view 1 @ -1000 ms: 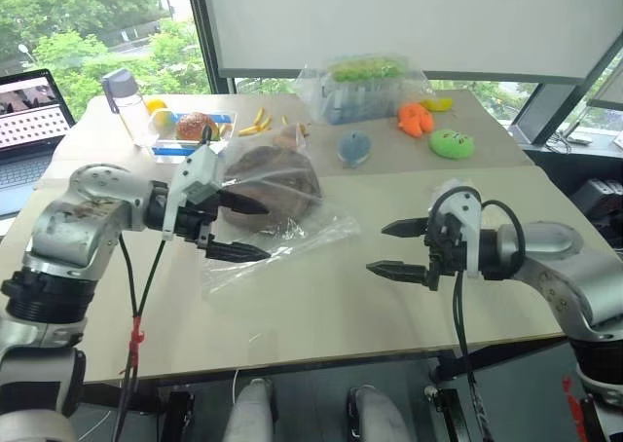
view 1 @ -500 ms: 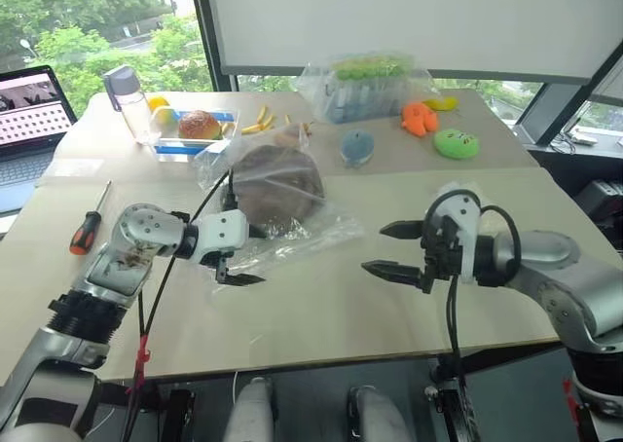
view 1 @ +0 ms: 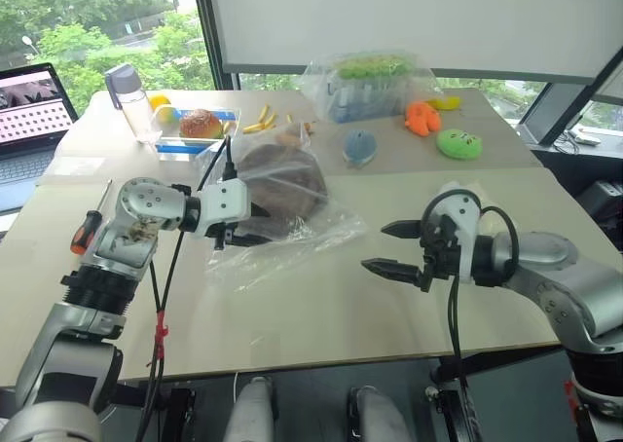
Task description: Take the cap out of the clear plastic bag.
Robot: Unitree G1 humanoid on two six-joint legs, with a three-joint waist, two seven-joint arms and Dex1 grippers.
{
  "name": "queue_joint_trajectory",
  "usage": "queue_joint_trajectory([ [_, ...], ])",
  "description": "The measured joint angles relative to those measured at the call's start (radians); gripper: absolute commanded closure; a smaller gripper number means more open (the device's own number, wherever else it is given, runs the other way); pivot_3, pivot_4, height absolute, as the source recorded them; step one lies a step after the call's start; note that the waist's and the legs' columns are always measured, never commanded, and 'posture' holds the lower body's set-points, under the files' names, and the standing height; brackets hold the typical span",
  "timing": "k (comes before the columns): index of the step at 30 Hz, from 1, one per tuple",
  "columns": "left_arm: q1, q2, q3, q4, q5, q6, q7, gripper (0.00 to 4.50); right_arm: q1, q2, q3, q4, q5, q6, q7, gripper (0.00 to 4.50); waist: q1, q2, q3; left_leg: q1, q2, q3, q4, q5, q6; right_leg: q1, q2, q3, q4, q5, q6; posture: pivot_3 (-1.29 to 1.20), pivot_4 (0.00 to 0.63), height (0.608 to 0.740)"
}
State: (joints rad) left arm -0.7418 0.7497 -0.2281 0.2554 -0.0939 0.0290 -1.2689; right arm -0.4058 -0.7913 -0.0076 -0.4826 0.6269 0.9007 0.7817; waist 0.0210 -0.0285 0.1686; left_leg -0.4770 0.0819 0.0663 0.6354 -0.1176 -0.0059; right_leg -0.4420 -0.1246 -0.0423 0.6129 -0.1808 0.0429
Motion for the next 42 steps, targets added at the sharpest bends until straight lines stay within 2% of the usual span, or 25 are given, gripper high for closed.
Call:
queue_joint_trajectory([
  [4,-0.007,0.000,0.000,0.020,0.013,-0.010,0.000,4.39,0.001,0.000,0.000,0.000,-0.006,0.000,-0.002,0.00,0.000,0.000,0.000,0.000,0.000,0.000,0.000,0.000,0.000,0.000,0.000,0.000,0.000,0.000,0.000,0.00,0.150,0.740],
  [13,-0.019,-0.015,0.000,0.068,0.019,-0.060,-0.011,4.46,0.036,0.034,0.014,-0.007,-0.004,0.004,-0.030,0.00,0.002,0.000,0.000,0.000,0.000,0.000,0.000,0.000,0.000,0.000,0.000,0.000,0.000,0.000,0.000,0.00,0.150,0.740],
  [16,-0.043,-0.057,0.020,0.073,-0.029,-0.001,-0.021,3.74,0.043,0.037,0.013,-0.016,-0.001,0.005,-0.043,0.00,0.006,0.000,0.000,0.000,0.000,0.000,0.000,0.000,0.000,0.000,0.000,0.000,0.000,0.000,0.000,0.00,0.150,0.740],
  [17,-0.054,-0.075,0.034,0.065,-0.059,0.041,-0.027,3.26,0.047,0.037,0.013,-0.019,0.002,0.005,-0.046,0.00,0.008,0.000,0.000,0.000,0.000,0.000,0.000,0.000,0.000,0.001,0.000,0.000,0.000,0.000,0.000,0.00,0.150,0.740],
  [18,-0.066,-0.081,0.036,0.053,-0.080,0.074,-0.038,3.00,0.050,0.037,0.013,-0.019,0.004,0.005,-0.048,0.00,0.007,0.000,0.000,0.000,0.000,0.000,0.000,0.000,0.000,0.001,0.000,0.000,-0.001,0.000,0.000,0.00,0.150,0.740],
  [20,-0.071,-0.069,0.037,-0.014,-0.112,0.125,-0.076,2.29,0.058,0.038,0.013,-0.019,0.004,0.005,-0.052,0.00,0.006,0.000,0.000,0.000,0.000,0.000,0.000,0.000,0.000,0.001,0.000,0.000,-0.001,0.000,0.000,0.00,0.150,0.740],
  [21,-0.058,-0.054,0.037,-0.074,-0.127,0.142,-0.096,2.04,0.060,0.038,0.013,-0.019,0.004,0.005,-0.056,0.00,0.003,0.000,0.000,0.000,0.000,0.000,0.000,0.000,0.000,0.001,0.000,0.000,-0.001,0.000,0.000,0.00,0.150,0.740],
  [23,0.008,-0.024,0.035,-0.231,-0.172,0.180,-0.132,1.25,0.062,0.039,0.013,-0.018,0.002,0.005,-0.065,0.00,-0.008,0.000,0.000,0.001,0.000,0.001,-0.002,0.000,0.000,0.001,0.000,0.001,-0.001,0.000,0.000,0.00,0.150,0.740],
  [27,0.077,0.004,0.030,-0.333,-0.182,0.191,-0.140,0.08,0.062,0.045,0.015,-0.018,0.003,0.005,-0.070,0.00,-0.009,0.000,0.000,0.001,0.001,0.000,-0.002,0.000,0.000,0.000,0.002,0.001,-0.001,0.000,-0.001,0.00,0.150,0.740],
  [31,0.101,0.052,0.017,-0.332,-0.068,0.041,-0.118,0.08,0.068,0.053,0.015,-0.019,0.003,0.005,-0.081,0.00,-0.008,0.001,0.000,0.002,0.001,0.000,-0.002,0.000,0.000,0.001,0.002,0.001,-0.001,0.001,-0.001,0.00,0.150,0.740],
  [36,0.061,0.034,-0.006,-0.104,0.055,-0.106,-0.054,0.08,0.072,0.057,0.014,-0.026,0.004,0.005,-0.095,0.00,0.001,0.001,0.000,0.001,0.001,0.000,-0.002,0.000,0.000,0.001,0.001,0.001,-0.002,0.001,-0.001,0.00,0.150,0.740],
  [42,-0.037,-0.008,-0.011,0.070,0.089,-0.193,-0.043,0.08,0.073,0.057,0.014,-0.029,0.004,0.005,-0.107,0.00,0.006,0.001,0.000,0.000,0.001,0.001,-0.003,0.000,0.000,0.000,0.001,0.001,-0.002,0.000,-0.001,0.00,0.150,0.740],
])
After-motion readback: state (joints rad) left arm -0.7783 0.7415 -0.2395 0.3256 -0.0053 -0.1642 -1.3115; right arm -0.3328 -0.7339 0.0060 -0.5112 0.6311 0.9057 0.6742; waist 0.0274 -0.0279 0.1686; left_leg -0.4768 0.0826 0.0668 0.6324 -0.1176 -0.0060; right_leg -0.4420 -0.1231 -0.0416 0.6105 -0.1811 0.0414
